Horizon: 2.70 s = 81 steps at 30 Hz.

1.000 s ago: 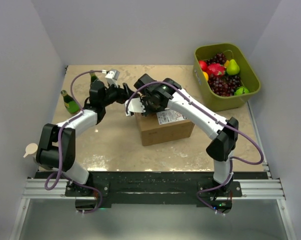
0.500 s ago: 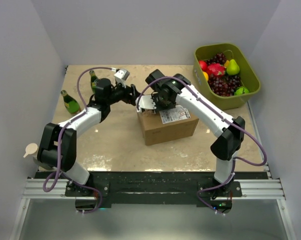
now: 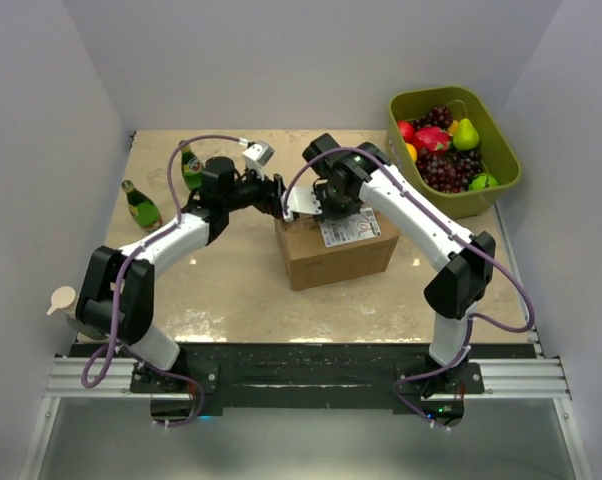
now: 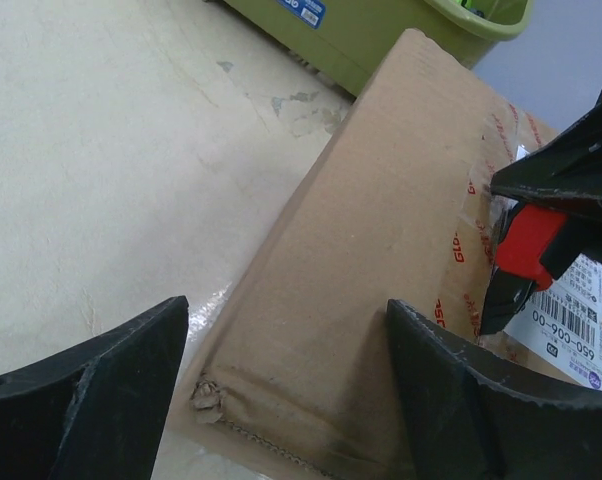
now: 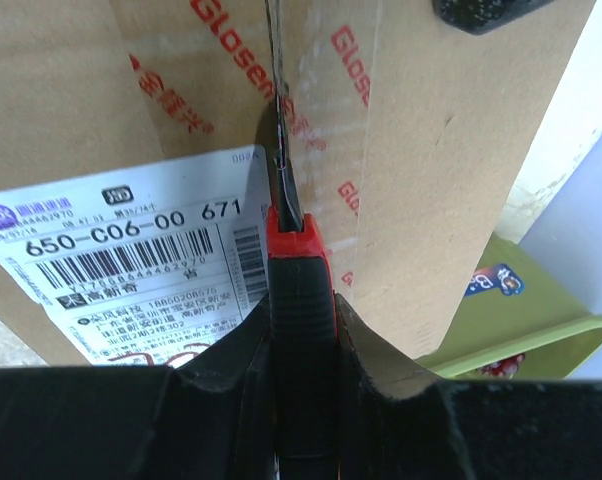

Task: Unpack the express box
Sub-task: Cut the express box at the center of the board.

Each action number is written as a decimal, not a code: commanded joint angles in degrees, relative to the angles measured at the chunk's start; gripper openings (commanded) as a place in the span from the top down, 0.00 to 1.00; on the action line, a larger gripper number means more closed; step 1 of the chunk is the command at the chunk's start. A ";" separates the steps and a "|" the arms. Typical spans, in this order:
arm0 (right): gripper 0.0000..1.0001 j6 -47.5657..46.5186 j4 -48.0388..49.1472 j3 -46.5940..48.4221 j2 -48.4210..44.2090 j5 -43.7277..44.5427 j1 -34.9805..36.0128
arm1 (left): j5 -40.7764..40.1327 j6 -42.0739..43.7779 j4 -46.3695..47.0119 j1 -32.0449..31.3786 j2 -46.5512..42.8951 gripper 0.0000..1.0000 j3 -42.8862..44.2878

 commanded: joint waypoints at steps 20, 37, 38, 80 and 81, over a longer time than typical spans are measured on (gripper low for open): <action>1.00 -9.96 -6.89 -6.31 -5.48 14.25 -13.85 | -6.00 7.29 -6.15 -1.64 0.17 0.17 -4.20; 1.00 -17.35 -6.80 -7.54 -6.19 19.08 -24.93 | -6.62 8.96 -6.59 -1.64 0.25 0.17 -4.56; 1.00 -17.53 -6.80 -7.54 -6.27 19.09 -25.20 | -6.62 8.88 -6.59 -1.64 0.25 0.17 -4.47; 1.00 9.63 -2.85 0.63 -10.93 -57.64 -18.78 | 22.48 14.67 -19.77 -8.31 -4.94 0.23 25.67; 1.00 9.46 -2.93 0.72 -11.02 -57.55 -18.78 | 22.39 14.68 -20.03 -8.58 -4.76 0.22 25.59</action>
